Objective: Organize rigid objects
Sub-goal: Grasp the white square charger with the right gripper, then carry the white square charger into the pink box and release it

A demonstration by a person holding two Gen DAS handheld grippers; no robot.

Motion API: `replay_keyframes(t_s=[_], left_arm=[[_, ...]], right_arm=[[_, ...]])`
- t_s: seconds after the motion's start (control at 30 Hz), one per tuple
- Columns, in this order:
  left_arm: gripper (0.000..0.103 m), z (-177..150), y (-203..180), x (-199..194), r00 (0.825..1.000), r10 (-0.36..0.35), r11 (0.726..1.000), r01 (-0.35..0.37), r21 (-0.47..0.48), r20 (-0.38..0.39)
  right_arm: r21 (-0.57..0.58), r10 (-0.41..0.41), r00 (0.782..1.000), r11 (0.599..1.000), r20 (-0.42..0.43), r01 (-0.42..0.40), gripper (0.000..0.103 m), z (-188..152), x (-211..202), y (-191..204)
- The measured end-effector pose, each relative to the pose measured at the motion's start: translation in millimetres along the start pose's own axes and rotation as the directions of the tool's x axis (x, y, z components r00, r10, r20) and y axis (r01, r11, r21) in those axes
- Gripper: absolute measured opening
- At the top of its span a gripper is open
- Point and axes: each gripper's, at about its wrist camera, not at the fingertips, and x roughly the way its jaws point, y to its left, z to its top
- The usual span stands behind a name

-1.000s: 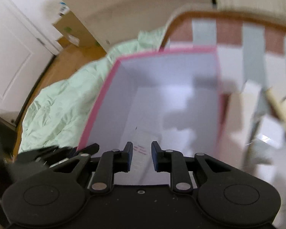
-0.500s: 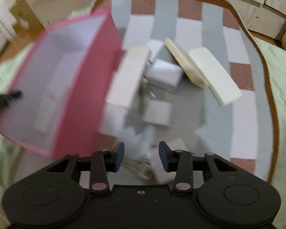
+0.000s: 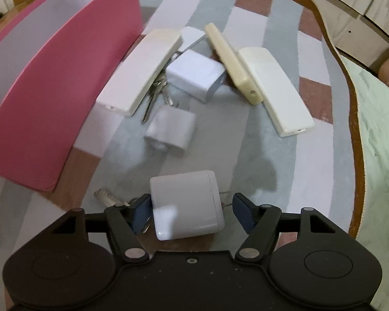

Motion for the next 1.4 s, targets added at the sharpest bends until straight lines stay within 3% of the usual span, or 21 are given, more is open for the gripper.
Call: replay_keyframes(t_s=[0.2,0.43,0.6,0.63,0.87,1.03,1.13,1.23,1.3,1.4], left_arm=[[0.005,0.0,0.4,0.2,1.000,0.008,1.000,-0.008,0.010,0.004],[0.005,0.2,-2.8,0.6,1.000,0.011,1.000,-0.011,-0.005,0.004],[0.005,0.0,-2.3,0.6,1.000,0.010,1.000,-0.010,-0.006,0.004],[0.005,0.2,-2.7,0.6,1.000,0.010,1.000,-0.010,-0.006,0.004],[0.004,-0.7,-2.2,-0.1,1.000,0.007,1.000,-0.007,-0.003,0.005],[0.004,-0.6,-0.5,-0.4,1.000,0.000,1.000,0.000,-0.007,0.004],[0.004,-0.5,-0.7,-0.4,1.000,-0.001,1.000,0.001,-0.007,0.005],[0.004,-0.7,0.7,-0.8,1.000,-0.004,1.000,0.004,-0.009,0.005],[0.004,-0.9,2.0,-0.7,1.000,-0.008,1.000,0.008,-0.017,0.006],[0.004,-1.5,4.7,0.1,1.000,-0.021,0.999,0.021,-0.036,0.006]], right_arm=[[0.187,0.011,1.000,0.982,0.022,-0.015,0.073,0.3,3.1,-26.6],[0.104,-0.067,0.998,0.992,0.006,0.066,0.076,1.0,11.5,-12.2],[0.046,-0.122,0.991,0.992,0.055,0.119,0.074,2.7,12.4,-6.6],[0.034,-0.127,0.989,0.992,0.077,0.124,0.062,1.9,9.1,-3.3],[0.065,-0.089,0.975,0.995,0.202,0.077,0.062,9.1,-15.0,5.0],[0.051,0.051,0.939,0.996,0.341,-0.073,0.062,25.9,-65.4,26.5],[-0.046,0.176,0.884,0.984,0.433,-0.174,0.062,39.4,-96.3,54.4],[-0.193,0.335,0.840,0.941,0.428,-0.277,0.062,57.6,-109.0,87.2],[-0.254,0.397,0.839,0.913,0.372,-0.319,0.062,71.2,-102.7,108.7],[-0.308,0.388,0.887,0.901,0.251,-0.307,0.062,82.9,-66.2,137.9]])
